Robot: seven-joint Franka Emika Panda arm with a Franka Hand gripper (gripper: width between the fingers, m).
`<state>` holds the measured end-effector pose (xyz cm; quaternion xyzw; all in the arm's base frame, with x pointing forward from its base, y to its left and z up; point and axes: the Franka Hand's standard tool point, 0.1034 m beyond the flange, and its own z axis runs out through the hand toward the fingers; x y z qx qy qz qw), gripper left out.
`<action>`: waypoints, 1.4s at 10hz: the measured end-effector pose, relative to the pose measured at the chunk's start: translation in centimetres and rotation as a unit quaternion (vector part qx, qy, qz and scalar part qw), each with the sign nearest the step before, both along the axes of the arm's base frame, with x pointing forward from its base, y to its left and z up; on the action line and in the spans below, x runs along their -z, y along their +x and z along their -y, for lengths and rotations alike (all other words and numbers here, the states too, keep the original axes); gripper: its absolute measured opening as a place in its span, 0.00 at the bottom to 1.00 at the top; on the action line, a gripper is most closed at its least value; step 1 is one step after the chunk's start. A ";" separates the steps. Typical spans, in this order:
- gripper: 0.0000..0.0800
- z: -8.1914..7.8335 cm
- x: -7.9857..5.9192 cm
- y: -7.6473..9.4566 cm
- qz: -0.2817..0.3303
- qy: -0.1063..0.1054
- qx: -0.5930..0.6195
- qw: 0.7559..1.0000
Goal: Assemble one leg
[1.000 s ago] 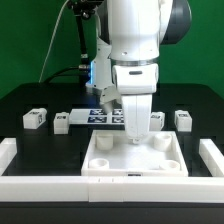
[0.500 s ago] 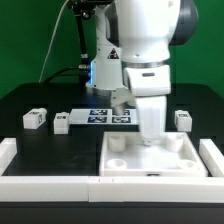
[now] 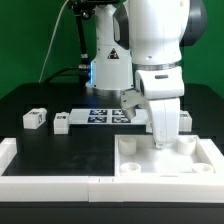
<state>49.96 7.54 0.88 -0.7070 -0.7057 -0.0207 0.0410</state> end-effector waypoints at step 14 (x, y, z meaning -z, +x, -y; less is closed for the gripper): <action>0.81 -1.1 -3.1 -3.4 -0.010 -0.017 0.089 0.996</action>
Offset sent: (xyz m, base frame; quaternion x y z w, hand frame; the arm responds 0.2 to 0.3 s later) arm 0.0000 0.0000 0.0000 0.0000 0.0000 0.0000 1.0000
